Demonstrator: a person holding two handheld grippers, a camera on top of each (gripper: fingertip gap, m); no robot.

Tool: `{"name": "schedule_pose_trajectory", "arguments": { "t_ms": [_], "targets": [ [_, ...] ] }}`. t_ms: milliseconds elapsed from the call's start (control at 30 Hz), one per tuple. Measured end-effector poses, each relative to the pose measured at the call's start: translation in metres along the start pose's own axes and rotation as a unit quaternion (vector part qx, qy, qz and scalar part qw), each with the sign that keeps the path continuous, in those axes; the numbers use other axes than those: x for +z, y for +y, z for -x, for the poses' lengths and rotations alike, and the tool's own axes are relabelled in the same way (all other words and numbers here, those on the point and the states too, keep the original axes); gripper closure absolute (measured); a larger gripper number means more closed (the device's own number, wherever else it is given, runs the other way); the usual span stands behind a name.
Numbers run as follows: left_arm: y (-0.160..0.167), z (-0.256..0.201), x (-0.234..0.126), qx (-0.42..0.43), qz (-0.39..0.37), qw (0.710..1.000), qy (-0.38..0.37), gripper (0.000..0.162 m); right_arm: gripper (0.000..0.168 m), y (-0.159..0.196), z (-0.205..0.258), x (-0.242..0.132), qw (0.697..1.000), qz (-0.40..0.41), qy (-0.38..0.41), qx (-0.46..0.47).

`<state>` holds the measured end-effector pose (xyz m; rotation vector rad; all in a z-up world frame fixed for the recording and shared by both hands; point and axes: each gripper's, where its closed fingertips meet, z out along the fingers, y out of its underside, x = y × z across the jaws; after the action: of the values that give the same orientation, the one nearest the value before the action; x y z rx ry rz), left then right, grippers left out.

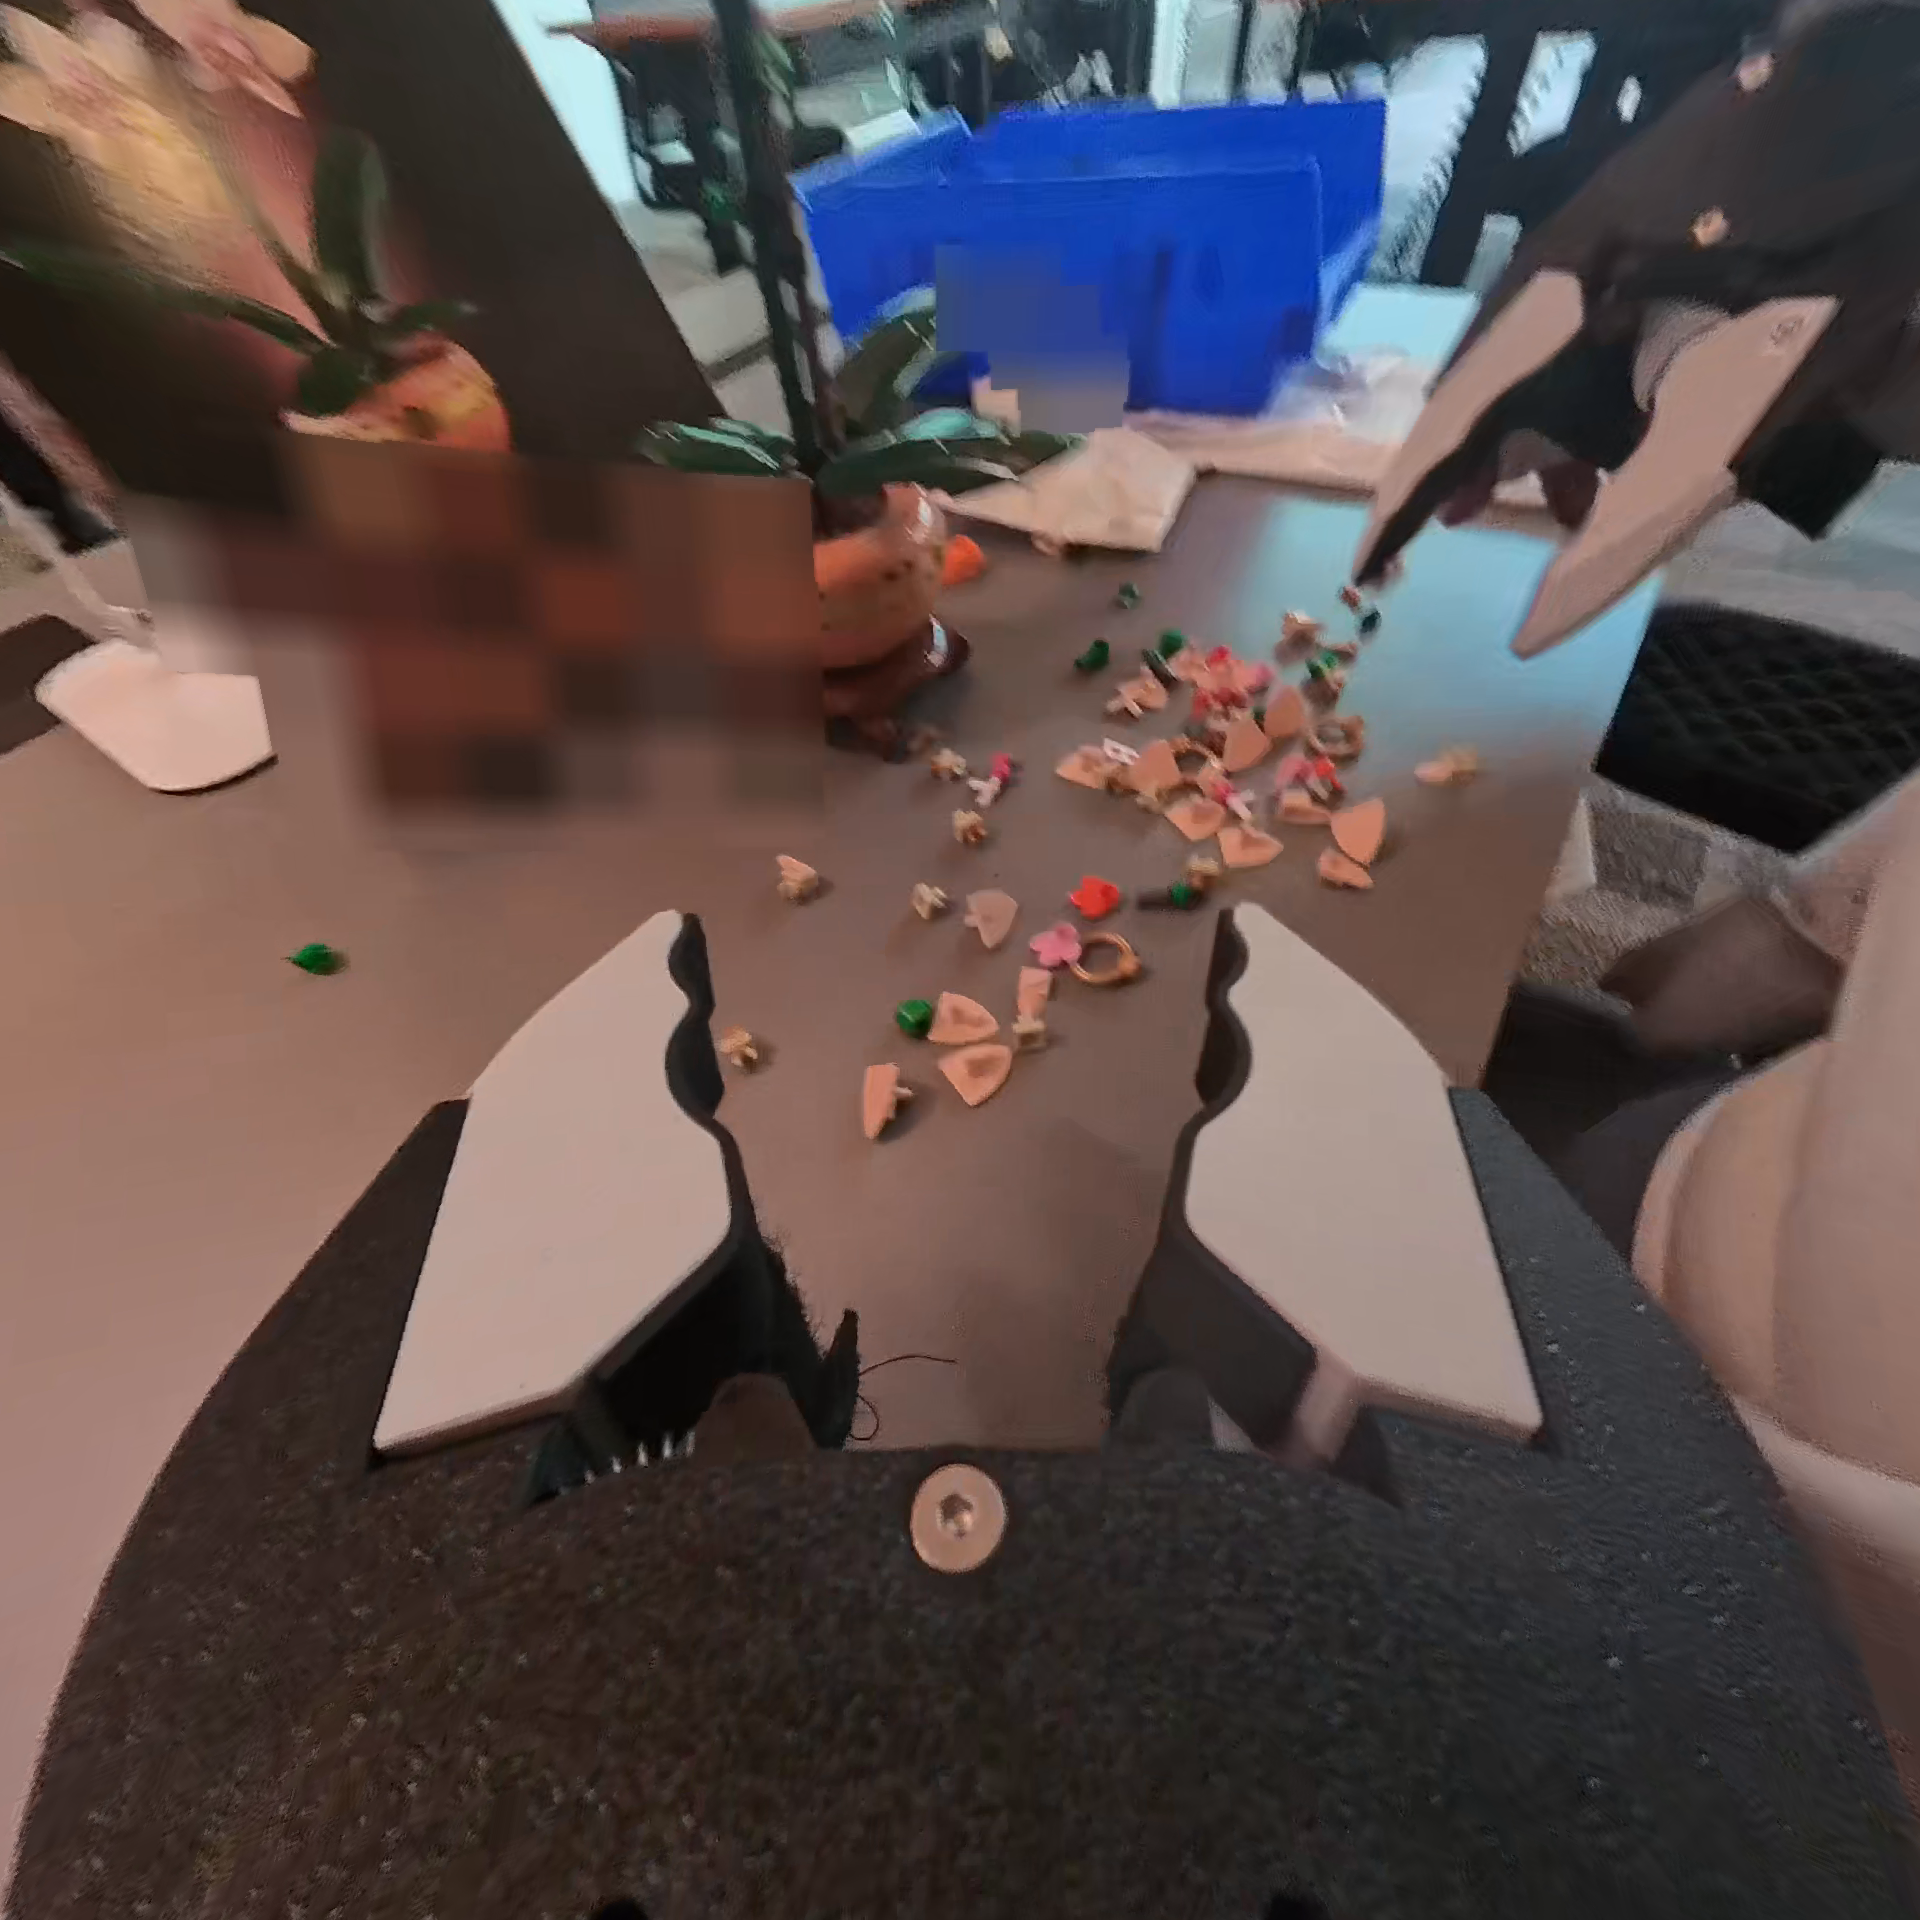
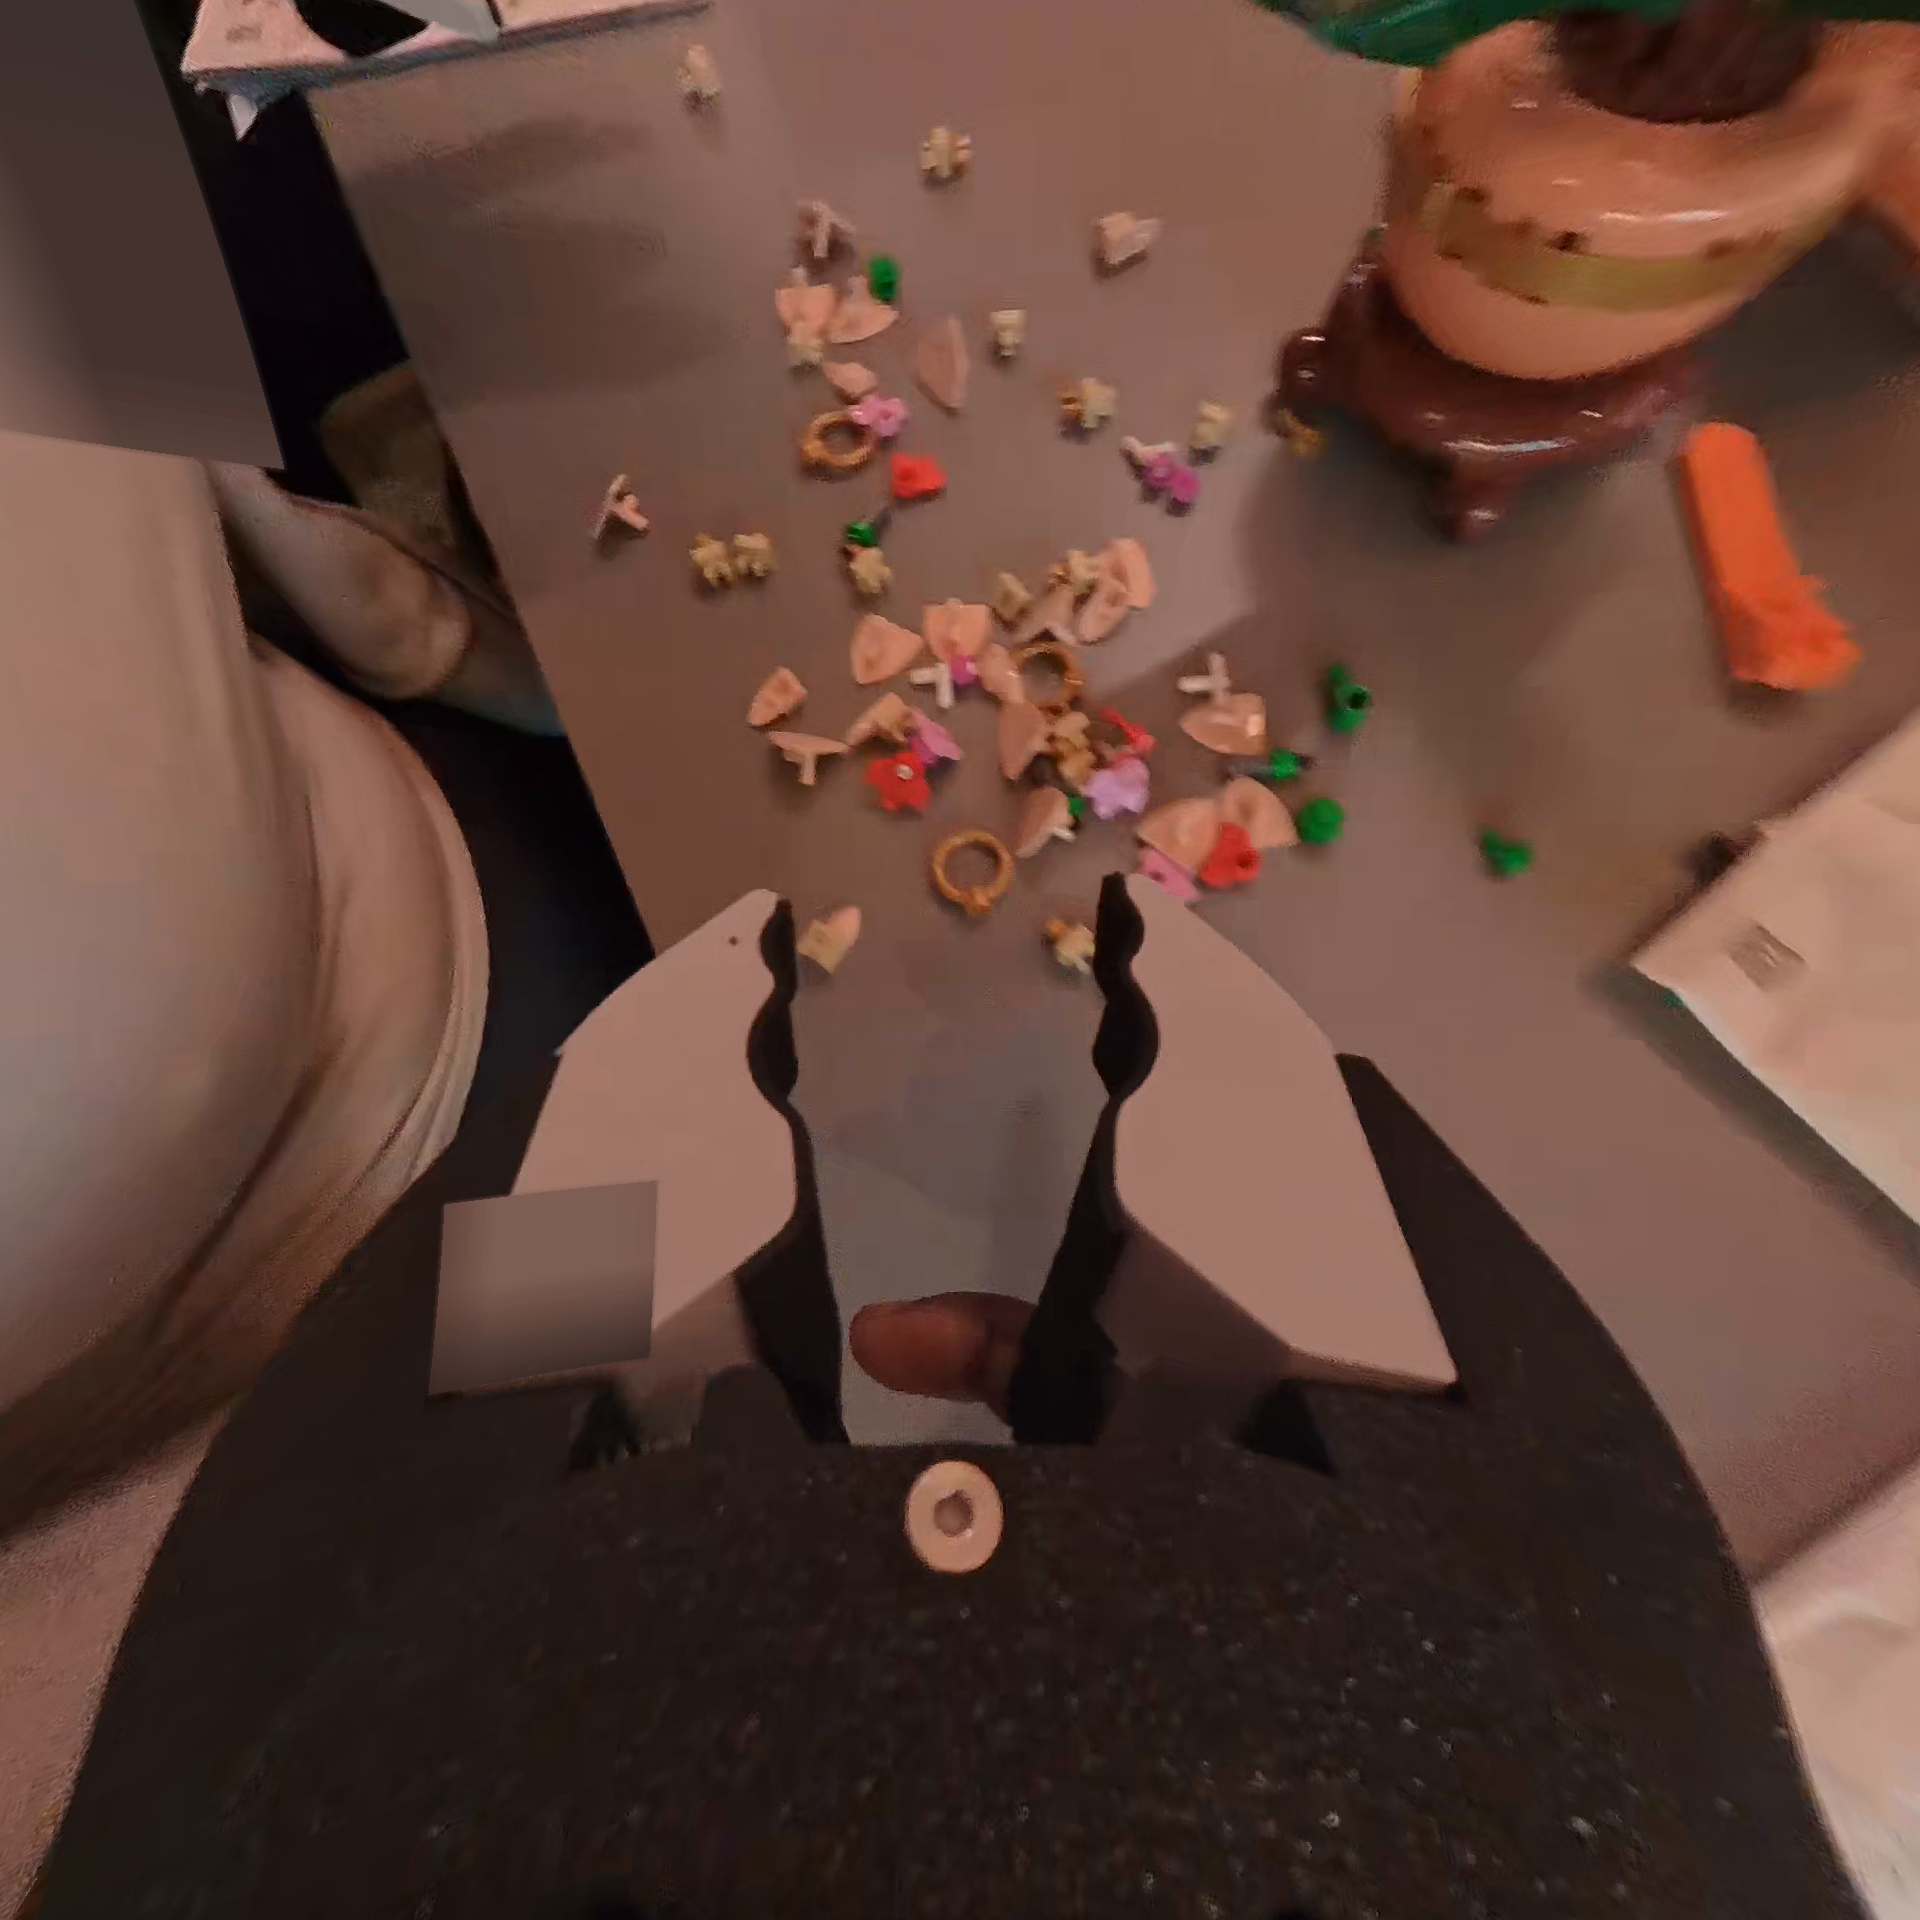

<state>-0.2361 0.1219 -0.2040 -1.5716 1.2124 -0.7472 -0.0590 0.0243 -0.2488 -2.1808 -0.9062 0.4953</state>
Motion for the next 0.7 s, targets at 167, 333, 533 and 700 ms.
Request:
{"name": "schedule_pose_trajectory", "arguments": {
  "t_ms": [167, 333, 533, 700],
  "targets": [
    [0.023, -0.023, 0.01, 0.055, 0.054, 0.996, 0.036, 0.099, 0.153, -0.009, 0.012, 0.03, 0.998, 0.011, 0.016, -0.053],
    [0.027, -0.034, 0.009, 0.046, 0.052, 0.995, 0.071, 0.162, 0.164, -0.017, 0.014, 0.047, 0.997, 0.029, 0.014, -0.066],
    [0.031, -0.025, 0.006, 0.067, 0.042, 0.995, 0.056, 0.159, 0.162, -0.014, 0.017, 0.062, 0.996, 0.088, 0.027, -0.005],
    [0.029, -0.031, 0.009, 0.117, 0.027, 0.991, 0.065, 0.155, 0.161, 0.0, 0.011, 0.056, 0.991, 0.125, 0.049, 0.031]
  ]
}}
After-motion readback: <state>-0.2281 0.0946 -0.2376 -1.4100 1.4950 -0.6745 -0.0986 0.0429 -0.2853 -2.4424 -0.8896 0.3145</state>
